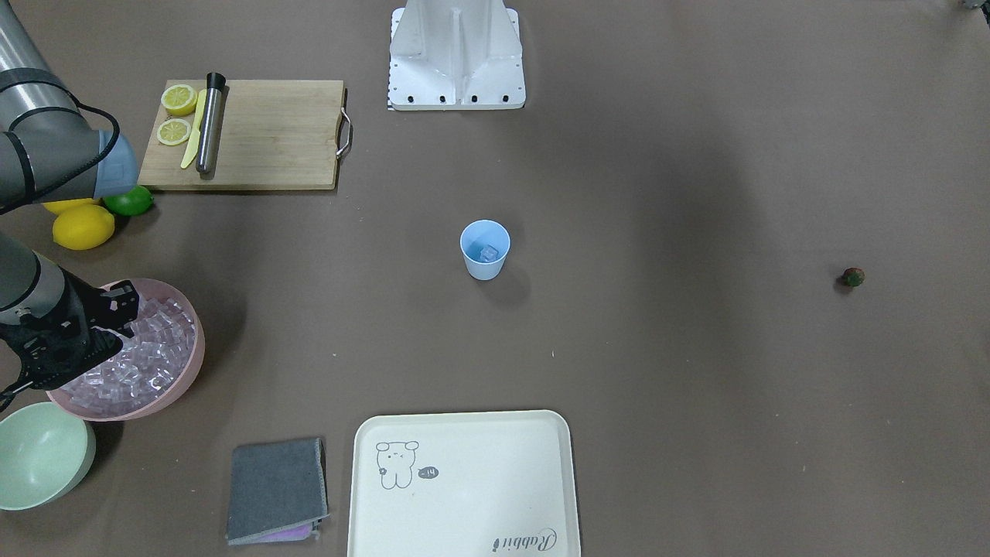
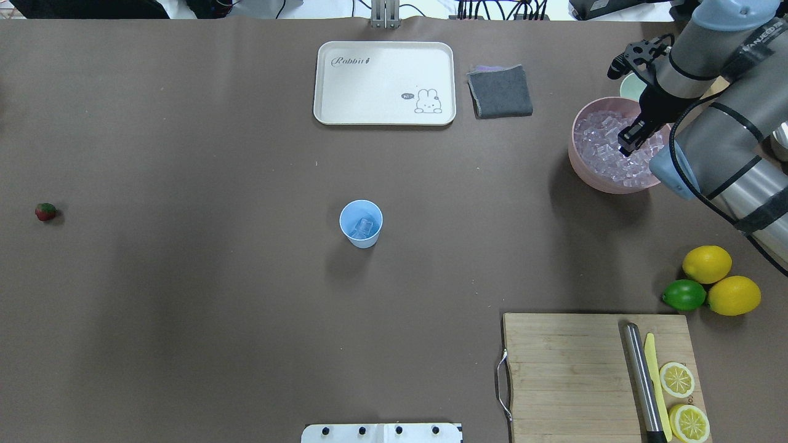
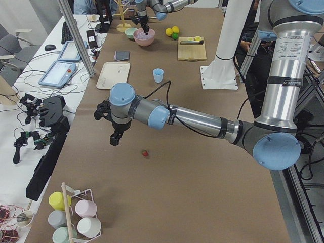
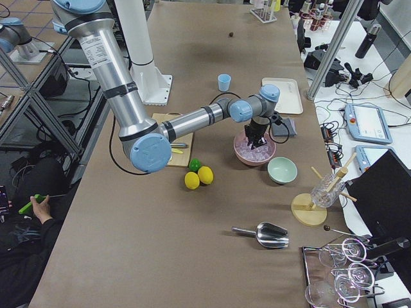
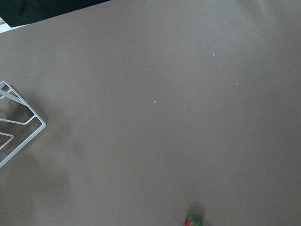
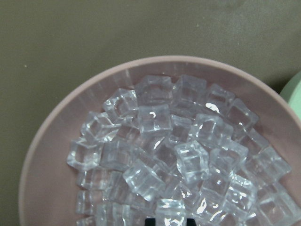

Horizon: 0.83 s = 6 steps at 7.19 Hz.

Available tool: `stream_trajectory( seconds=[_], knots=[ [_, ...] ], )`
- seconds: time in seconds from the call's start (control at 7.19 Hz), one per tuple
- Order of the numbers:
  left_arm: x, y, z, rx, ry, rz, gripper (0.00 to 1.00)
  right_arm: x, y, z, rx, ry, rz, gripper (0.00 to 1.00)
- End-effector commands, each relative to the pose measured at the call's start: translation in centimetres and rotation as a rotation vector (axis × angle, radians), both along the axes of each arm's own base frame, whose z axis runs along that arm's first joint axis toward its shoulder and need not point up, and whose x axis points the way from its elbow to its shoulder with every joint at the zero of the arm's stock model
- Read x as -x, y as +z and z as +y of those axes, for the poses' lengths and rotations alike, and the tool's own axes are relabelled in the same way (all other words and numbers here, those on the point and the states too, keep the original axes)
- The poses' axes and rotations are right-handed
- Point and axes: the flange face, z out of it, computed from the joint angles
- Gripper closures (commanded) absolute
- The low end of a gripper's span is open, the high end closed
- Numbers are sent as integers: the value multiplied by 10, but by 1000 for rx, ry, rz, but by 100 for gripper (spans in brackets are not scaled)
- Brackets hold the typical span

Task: Put ice and strawberries in cup
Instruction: 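Carry the third ice cube with the right gripper over the cup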

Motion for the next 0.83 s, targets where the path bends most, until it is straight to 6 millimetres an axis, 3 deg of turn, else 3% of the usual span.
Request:
stream_trajectory(
  seconds=[0.0,0.14,0.28,0.56,0.7],
  knots=[
    [0,3,0,5,1,-1,2,-8,-82,1,13,18,-1,100],
    [0,6,2,11,1,-1,2,-1,-131,6,61,99,-15,100],
    [0,8,4,14,1,-1,2,34,-178,26,127,177,-60,100],
    [0,12,4,20,3,0,2,131,-279,84,305,325,-158,100],
    [-1,13,4,23,4,-1,2,173,-317,115,368,365,-205,100]
  ],
)
